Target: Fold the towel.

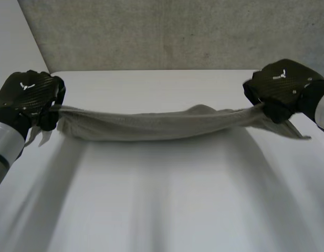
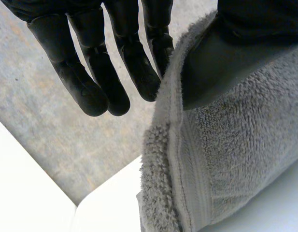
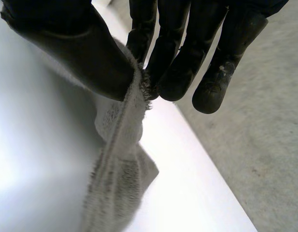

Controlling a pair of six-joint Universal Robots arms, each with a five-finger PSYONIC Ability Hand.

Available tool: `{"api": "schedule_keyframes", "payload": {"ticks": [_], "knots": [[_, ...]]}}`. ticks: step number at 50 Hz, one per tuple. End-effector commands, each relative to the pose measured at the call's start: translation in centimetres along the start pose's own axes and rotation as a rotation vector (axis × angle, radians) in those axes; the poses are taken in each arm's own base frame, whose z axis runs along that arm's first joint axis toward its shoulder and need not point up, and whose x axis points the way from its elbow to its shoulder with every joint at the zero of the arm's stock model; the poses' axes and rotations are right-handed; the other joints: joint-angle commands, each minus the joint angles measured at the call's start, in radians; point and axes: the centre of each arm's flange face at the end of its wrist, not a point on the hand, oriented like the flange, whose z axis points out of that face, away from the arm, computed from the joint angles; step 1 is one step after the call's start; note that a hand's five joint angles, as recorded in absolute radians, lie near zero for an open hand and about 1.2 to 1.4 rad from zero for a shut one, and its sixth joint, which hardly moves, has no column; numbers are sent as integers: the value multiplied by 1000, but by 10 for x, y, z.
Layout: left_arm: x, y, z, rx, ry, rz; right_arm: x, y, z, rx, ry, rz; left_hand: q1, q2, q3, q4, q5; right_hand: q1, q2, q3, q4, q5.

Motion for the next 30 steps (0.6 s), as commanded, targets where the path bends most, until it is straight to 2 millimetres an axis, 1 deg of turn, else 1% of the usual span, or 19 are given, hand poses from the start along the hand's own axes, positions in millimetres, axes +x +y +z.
{"api": "schedule_keyframes", "payload": {"ticks": [1,2,8,10,11,13,14,16,17,18,19,21,22,24,25,27,28,29,30], "knots": [[0,15,-11,-117,61,48,-8,9,-7,-105,-105,-135,-4,-93,-138,-113,-232,84,101,66,66,68],[-1,23,-12,-158,74,65,-9,12,-4,-122,-125,-125,-4,-93,-138,-113,-232,84,101,66,66,68],[-10,38,-10,-220,76,114,-12,16,4,-154,-188,-107,-4,-93,-138,-113,-232,84,101,66,66,68],[-8,47,-3,-246,102,122,-10,22,17,-169,-211,-103,-4,-93,-138,-113,-232,84,101,66,66,68],[-8,47,-3,-246,102,122,-10,22,17,-169,-211,-103,-4,-93,-138,-113,-232,84,101,66,66,68],[-8,52,12,-254,112,115,-10,33,36,-185,-237,-98,-4,-93,-138,-113,-232,84,101,66,66,68],[-8,52,12,-254,112,115,-10,33,36,-186,-237,-98,-4,-93,-138,-113,-232,84,101,66,66,68],[-4,62,29,-268,134,108,-14,49,55,-212,-273,-97,-4,-93,-138,-113,-232,84,101,66,66,68],[-4,62,29,-268,134,108,-14,49,55,-212,-273,-97,-4,-93,-138,-113,-232,84,101,66,66,68],[-1,67,38,-274,148,106,-17,56,66,-216,-292,-111,-4,-93,-138,-113,-232,84,101,66,66,68],[-1,67,38,-274,148,106,-17,56,66,-216,-292,-111,-4,-93,-138,-113,-232,84,101,66,66,68],[8,74,54,-277,181,112,-28,62,88,-205,-313,-157,-4,-93,-138,-113,-232,84,101,66,66,68],[8,74,54,-277,181,112,-28,62,88,-205,-313,-157,-4,-93,-138,-113,-232,84,101,66,66,68],[12,84,71,-286,200,118,-33,70,109,-205,-299,-193,-4,-93,-138,-113,-232,84,101,66,66,68],[12,84,71,-286,200,118,-33,70,109,-205,-299,-193,-4,-93,-138,-113,-232,84,101,66,66,68],[11,91,91,-277,199,122,-29,79,129,-206,-253,-221,-4,-93,-138,-113,-232,84,101,66,66,68],[11,91,91,-277,199,122,-29,79,129,-206,-253,-221,-4,-93,-138,-113,-232,84,101,66,66,68],[11,93,102,-267,197,125,-27,83,140,-192,-232,-239,-4,-93,-138,-113,-232,84,101,66,66,68],[11,93,102,-267,197,125,-27,83,140,-192,-232,-240,-4,-93,-138,-113,-232,84,101,66,66,68]]}}
